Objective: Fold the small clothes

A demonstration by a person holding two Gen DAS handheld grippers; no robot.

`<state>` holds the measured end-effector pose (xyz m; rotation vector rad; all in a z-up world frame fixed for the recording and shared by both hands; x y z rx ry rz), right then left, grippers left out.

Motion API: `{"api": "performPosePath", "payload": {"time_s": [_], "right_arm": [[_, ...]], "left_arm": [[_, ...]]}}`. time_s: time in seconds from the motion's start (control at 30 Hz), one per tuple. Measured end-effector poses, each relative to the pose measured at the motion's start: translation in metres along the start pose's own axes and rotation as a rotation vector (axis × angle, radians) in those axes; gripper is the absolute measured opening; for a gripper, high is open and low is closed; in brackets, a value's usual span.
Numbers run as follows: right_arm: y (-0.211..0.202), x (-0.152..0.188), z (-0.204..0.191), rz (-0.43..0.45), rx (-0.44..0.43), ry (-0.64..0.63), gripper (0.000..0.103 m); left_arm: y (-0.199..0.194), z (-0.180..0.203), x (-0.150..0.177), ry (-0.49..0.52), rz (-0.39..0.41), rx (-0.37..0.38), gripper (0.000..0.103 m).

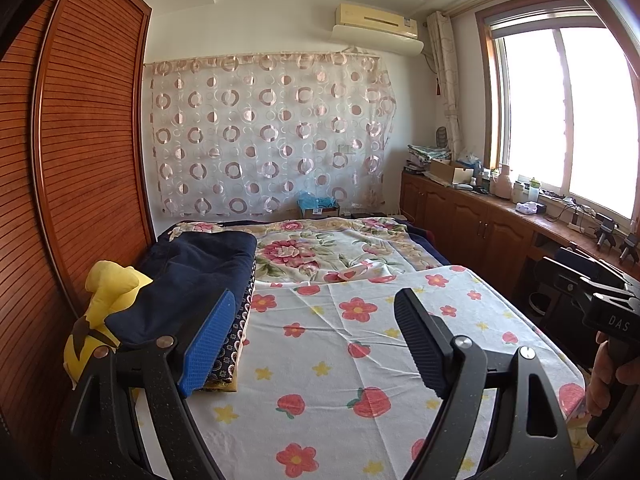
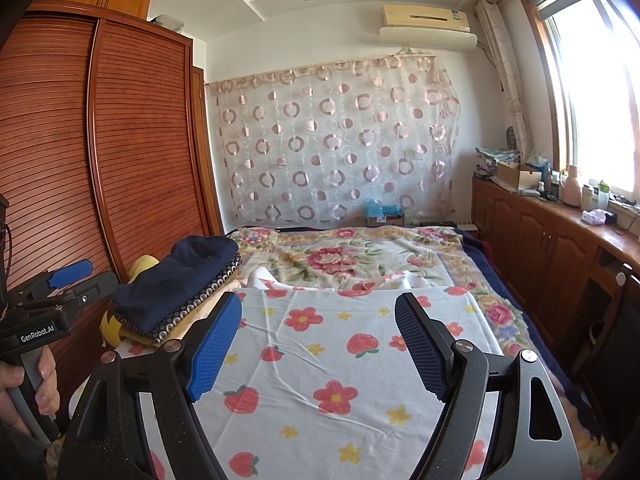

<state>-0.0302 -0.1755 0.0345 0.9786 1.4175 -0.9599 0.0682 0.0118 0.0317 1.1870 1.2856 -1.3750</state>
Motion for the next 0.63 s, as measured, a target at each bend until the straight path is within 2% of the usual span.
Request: {"api": "performPosePath", "payload": {"time_s": [0.63], "right_arm": [[0.0001, 0.0008, 0.0010, -0.001, -0.002, -0.001, 0.081]], "left_arm": [[0.0003, -0.0004, 0.0013, 0.002, 0.001, 0.000, 0.083]]}}
Point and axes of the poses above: each gripper's, at about its wrist camera, not at the fingertips, and y roughly the way its jaws point, z to its right, x to its underside, the point moved 2 cm from there along y, roughly the way its jaws point, and after that the axes turned 10 degrees about z, right-handed, at the moved point
